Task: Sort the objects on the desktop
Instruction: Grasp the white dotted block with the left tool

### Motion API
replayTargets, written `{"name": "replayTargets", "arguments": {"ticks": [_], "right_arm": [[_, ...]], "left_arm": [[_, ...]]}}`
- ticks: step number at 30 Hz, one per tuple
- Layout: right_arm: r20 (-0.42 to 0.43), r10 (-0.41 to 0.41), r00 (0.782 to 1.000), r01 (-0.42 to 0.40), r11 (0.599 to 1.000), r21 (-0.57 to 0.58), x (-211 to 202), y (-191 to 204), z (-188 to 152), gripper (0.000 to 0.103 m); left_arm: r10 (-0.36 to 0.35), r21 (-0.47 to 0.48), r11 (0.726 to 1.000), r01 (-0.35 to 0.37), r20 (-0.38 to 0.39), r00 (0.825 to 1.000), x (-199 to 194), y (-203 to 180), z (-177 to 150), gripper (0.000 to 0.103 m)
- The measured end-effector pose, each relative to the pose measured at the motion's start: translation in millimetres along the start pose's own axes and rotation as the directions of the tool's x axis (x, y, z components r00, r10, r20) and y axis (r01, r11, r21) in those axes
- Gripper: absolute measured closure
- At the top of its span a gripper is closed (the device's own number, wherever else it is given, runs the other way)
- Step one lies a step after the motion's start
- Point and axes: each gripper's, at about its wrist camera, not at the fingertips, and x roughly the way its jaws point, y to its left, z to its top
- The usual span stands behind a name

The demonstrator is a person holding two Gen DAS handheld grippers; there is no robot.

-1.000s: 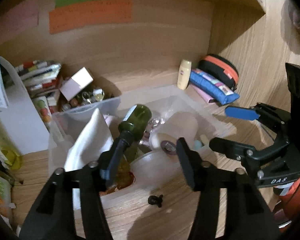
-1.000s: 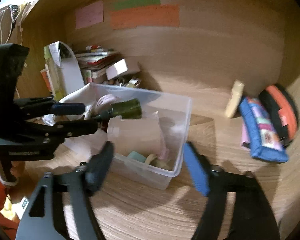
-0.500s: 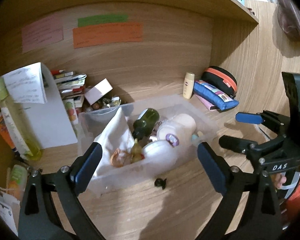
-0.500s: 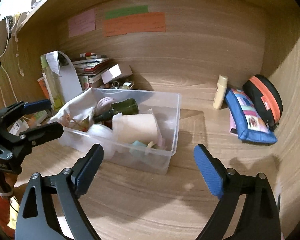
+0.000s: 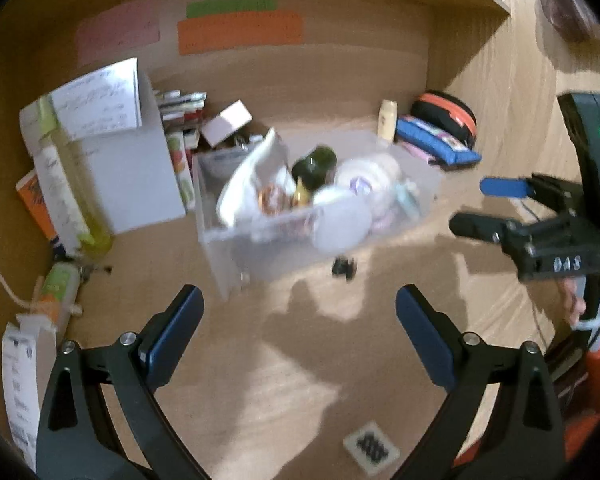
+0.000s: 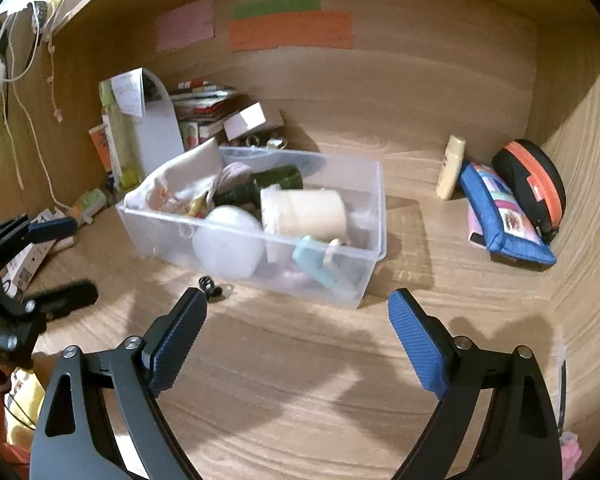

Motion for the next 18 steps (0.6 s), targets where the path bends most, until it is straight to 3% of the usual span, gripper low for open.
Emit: {"name": "replayTargets", "arguments": {"ticks": [6, 13, 15, 17, 18], "right_arm": [[-0.034, -0.003, 0.999, 0.003, 1.000, -0.004, 5, 12, -11, 0.012], [-0.060, -0.001, 0.998, 0.000, 1.000, -0.017, 10, 29, -21, 0.012], [-0.068, -0.002, 0.998, 0.000, 1.000, -0.020, 12, 34, -23, 0.012], [-0.076, 0.001, 0.997, -0.003, 1.000, -0.023, 15, 37, -24, 0.012], [-0.083, 0.002, 0.997, -0.004, 1.000, -0.024, 17, 39, -25, 0.012]], "left_arm": [[-0.078, 0.003, 0.997, 0.079, -0.059, 0.995, -6, -3, -33, 0.005], [-0.101, 0.011, 0.995, 0.103, -0.087, 0.991, -7, -11, -63, 0.005], [-0.110, 0.017, 0.994, 0.112, -0.084, 0.990, -8, -15, -71, 0.011], [-0.128, 0.026, 0.991, 0.131, -0.101, 0.987, -6, -18, -75, 0.034], [-0.137, 0.031, 0.989, 0.142, -0.114, 0.984, -4, -20, -77, 0.039]]}}
